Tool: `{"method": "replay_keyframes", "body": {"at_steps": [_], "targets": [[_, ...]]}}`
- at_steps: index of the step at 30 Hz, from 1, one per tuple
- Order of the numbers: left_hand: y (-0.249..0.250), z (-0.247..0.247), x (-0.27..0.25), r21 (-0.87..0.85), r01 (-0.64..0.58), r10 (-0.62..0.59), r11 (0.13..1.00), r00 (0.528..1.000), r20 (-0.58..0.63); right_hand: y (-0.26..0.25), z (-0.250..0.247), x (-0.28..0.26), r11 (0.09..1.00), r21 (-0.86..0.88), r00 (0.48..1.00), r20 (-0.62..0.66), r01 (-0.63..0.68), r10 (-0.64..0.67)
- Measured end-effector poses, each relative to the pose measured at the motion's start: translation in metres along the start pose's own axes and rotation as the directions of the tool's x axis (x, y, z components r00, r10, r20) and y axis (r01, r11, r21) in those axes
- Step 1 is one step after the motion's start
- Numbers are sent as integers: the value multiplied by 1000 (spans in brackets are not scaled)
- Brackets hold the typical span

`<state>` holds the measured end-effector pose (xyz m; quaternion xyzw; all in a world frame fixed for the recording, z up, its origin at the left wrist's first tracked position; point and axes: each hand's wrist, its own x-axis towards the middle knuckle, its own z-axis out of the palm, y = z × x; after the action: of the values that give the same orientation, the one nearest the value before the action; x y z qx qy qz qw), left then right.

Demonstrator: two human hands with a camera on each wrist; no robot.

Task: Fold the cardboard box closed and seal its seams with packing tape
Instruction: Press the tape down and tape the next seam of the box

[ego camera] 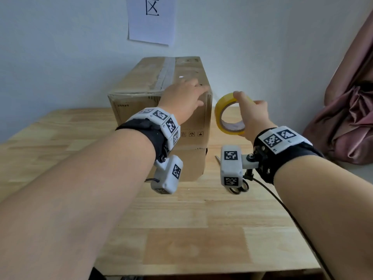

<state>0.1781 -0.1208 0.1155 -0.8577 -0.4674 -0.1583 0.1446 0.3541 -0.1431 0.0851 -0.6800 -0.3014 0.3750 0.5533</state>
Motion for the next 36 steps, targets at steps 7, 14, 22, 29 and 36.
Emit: {"method": "replay_keyframes", "body": {"at_steps": [7, 14, 22, 29, 36], "targets": [[-2, 5, 1, -44, 29, -30, 999, 999, -22, 3, 0, 3, 962, -209, 982, -35, 175, -186], [1, 8, 0, -75, 51, -53, 996, 998, -23, 29, -5, 6, 880, -432, 979, 143, 197, -148], [-1, -1, 0, -58, 54, -51, 997, 997, 60, -6, 26, -22, 227, -481, 488, 534, 847, -690], [-55, -7, -41, -15, 107, -107, 994, 994, -16, -12, 42, -20, -127, -711, 402, 524, 691, -751], [-85, -15, -73, 44, 293, -291, 955, 956, -39, -14, 48, -30, -38, -744, 482, 469, 667, -740]]}}
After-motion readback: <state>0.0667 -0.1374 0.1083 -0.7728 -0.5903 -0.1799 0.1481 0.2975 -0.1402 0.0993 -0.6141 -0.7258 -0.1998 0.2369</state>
